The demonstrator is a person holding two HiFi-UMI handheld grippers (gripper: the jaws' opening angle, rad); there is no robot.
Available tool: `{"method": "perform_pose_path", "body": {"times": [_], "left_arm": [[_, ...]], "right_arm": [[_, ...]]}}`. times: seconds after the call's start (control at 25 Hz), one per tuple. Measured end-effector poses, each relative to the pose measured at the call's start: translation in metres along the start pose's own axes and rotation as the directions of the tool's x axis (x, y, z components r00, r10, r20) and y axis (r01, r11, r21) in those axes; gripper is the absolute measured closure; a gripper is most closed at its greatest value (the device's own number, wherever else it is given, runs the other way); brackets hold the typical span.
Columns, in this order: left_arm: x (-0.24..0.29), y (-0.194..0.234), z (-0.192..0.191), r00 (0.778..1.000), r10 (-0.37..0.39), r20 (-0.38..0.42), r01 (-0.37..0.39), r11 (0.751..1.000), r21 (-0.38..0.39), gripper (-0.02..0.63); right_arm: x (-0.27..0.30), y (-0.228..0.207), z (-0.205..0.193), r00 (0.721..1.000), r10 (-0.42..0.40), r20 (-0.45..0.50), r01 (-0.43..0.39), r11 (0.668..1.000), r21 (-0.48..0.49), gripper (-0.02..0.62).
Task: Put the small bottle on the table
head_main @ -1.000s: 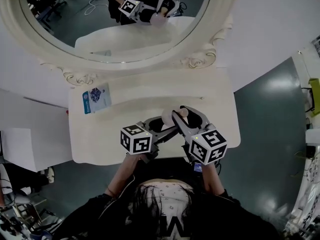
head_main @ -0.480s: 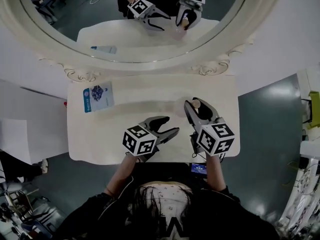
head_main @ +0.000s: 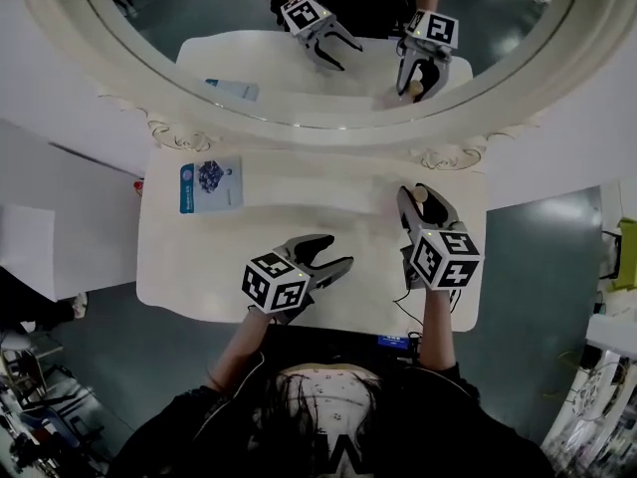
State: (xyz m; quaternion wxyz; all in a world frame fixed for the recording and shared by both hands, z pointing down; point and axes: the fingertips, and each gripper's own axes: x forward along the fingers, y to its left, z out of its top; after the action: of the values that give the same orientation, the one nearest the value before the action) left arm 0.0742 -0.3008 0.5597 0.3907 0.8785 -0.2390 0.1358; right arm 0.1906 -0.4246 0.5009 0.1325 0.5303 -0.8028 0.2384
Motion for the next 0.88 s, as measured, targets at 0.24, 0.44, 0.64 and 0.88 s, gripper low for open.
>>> {"method": "perform_pose_path", "body": {"times": [0.24, 0.44, 0.64, 0.88], "left_arm": [[-0.009, 0.01, -0.004, 1.0, 0.028, 0.001, -0.028, 0.999, -0.018, 0.35], [-0.012, 0.008, 0.0, 1.0, 0.01, 0.026, -0.009, 0.999, -0.044, 0.35], [-0.014, 0.008, -0.001, 1.0, 0.002, 0.025, -0.001, 0.999, -0.043, 0.35], [-0.018, 0.004, -0.006, 1.0, -0.006, 0.015, 0.006, 1.0, -0.028, 0.35]], "right_arm": [[0.013, -0.015, -0.003, 0.999, -0.034, -0.021, 0.033, 0.999, -0.032, 0.449], [0.019, -0.016, -0.003, 0.998, -0.054, -0.029, 0.049, 0.99, -0.13, 0.449], [0.025, -0.014, -0.002, 0.999, -0.045, -0.016, 0.042, 0.985, -0.168, 0.449], [0.025, -0.015, 0.0, 0.998, -0.036, 0.044, 0.043, 0.984, -0.17, 0.448]]}}
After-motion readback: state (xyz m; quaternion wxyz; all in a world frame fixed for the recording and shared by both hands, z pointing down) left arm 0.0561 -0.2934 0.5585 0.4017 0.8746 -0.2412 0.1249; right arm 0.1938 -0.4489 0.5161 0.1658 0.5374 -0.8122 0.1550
